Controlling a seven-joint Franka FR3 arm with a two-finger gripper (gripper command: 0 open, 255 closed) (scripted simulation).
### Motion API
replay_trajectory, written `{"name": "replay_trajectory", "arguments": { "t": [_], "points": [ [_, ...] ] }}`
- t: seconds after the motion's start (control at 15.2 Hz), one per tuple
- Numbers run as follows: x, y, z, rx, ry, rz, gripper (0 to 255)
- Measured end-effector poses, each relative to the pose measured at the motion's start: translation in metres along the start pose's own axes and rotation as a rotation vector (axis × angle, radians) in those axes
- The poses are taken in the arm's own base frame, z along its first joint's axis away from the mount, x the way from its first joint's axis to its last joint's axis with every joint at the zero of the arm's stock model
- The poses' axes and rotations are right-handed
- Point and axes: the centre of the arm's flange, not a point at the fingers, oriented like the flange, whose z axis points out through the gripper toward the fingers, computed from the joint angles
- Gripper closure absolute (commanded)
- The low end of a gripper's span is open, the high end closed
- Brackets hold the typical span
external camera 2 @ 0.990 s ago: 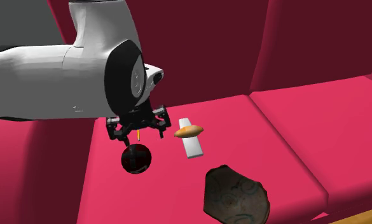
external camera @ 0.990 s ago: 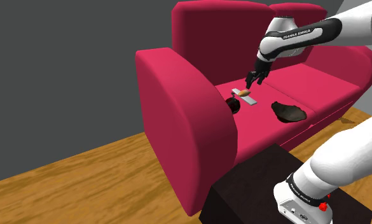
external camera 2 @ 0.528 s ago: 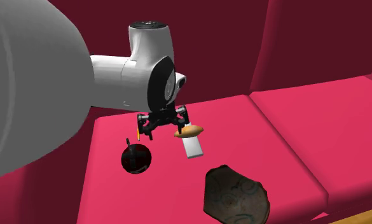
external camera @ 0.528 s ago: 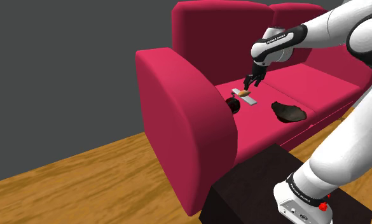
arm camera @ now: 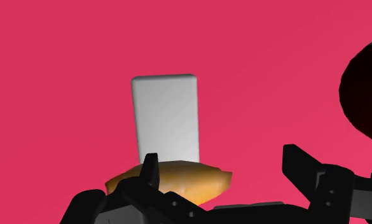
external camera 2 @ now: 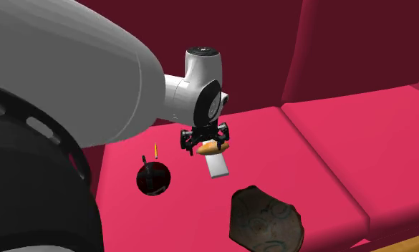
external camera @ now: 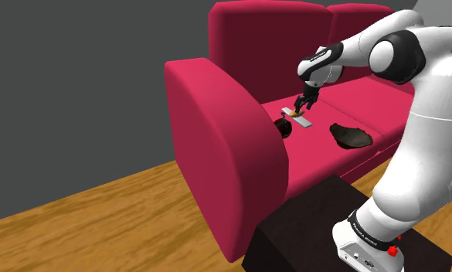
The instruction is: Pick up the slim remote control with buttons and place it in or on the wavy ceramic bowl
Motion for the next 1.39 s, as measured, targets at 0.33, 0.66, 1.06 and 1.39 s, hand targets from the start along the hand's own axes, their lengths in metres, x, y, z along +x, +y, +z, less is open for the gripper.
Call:
{"name": "replay_trajectory", "arguments": {
  "t": [0.33,0.66,1.06,1.39],
  "points": [
    [0.023,0.039,0.044,0.012,-0.012,0.006,0],
    [0.027,0.04,0.068,0.015,-0.009,0.002,0],
    [0.025,0.042,0.083,0.013,-0.013,0.006,0],
    [0.025,0.043,0.083,0.013,-0.013,0.007,255]
  ]
}}
